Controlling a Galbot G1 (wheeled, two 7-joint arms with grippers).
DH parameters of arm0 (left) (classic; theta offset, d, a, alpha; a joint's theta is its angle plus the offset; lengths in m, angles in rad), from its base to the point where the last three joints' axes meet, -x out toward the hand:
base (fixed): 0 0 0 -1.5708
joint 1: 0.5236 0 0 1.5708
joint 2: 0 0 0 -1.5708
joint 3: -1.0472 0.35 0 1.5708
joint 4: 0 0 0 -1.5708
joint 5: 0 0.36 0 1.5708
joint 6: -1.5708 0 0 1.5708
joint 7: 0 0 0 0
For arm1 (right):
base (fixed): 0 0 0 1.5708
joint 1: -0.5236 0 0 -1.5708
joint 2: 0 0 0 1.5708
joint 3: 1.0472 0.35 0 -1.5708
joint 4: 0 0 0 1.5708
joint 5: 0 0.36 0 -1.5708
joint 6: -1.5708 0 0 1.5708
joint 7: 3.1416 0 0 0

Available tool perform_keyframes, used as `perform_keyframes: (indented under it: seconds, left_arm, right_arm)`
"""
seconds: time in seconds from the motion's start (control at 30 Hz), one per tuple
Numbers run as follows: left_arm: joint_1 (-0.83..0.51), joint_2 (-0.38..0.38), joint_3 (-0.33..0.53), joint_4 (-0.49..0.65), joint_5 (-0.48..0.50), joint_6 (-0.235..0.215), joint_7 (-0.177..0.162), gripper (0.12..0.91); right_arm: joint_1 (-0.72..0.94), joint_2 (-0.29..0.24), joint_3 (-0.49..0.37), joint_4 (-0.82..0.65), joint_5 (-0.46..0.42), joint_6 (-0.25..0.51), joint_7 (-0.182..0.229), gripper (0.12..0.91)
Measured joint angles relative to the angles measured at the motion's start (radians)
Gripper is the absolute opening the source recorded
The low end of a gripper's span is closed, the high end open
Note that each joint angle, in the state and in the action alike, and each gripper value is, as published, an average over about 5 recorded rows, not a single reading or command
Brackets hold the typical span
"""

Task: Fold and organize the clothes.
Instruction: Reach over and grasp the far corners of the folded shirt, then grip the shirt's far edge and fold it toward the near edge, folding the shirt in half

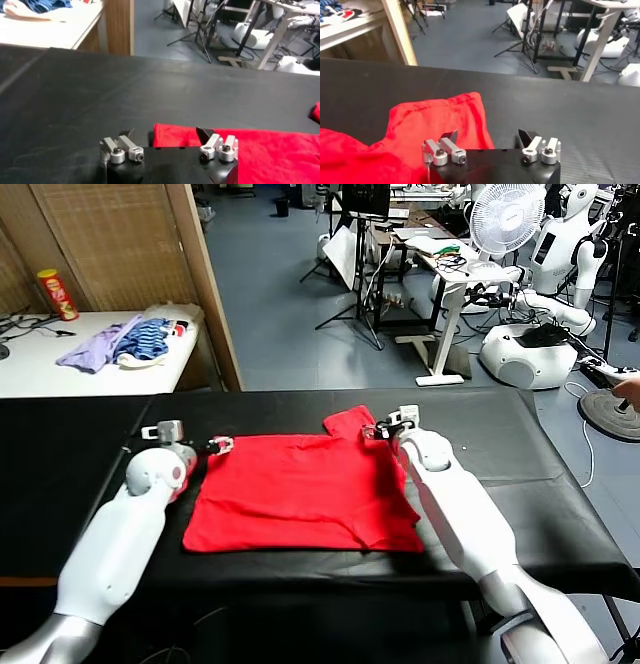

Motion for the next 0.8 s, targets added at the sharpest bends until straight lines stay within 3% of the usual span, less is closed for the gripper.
perform_keyframes:
  seconds: [0.17,0.23,0.3,0.47,0.63,0.8]
  left_arm:
    - [0.009,-0.002,-0.001,0.002,0.013,-0.019,0.020,0.311]
    - [0.010,-0.003,-0.002,0.001,0.018,-0.033,0.028,0.197]
    - [0.011,-0.005,-0.004,0.000,0.025,-0.052,0.031,0.138]
    - [0.018,-0.013,-0.018,-0.016,0.036,-0.098,0.025,0.127]
    - [0.046,0.002,-0.043,-0.067,0.016,-0.105,0.009,0.127]
    - [0.121,0.043,-0.078,-0.189,0.005,-0.104,-0.009,0.127]
  right_arm:
    - [-0.007,0.006,0.011,0.000,0.001,0.036,0.000,0.161]
    - [-0.015,0.005,0.018,0.005,0.005,0.058,0.000,0.125]
    - [-0.025,-0.002,0.026,0.019,0.021,0.086,-0.002,0.122]
    - [-0.063,-0.035,0.038,0.102,0.089,0.118,-0.016,0.123]
    - [-0.138,-0.103,0.063,0.265,0.168,0.060,-0.026,0.123]
    - [-0.249,-0.195,0.095,0.462,0.229,0.000,-0.002,0.123]
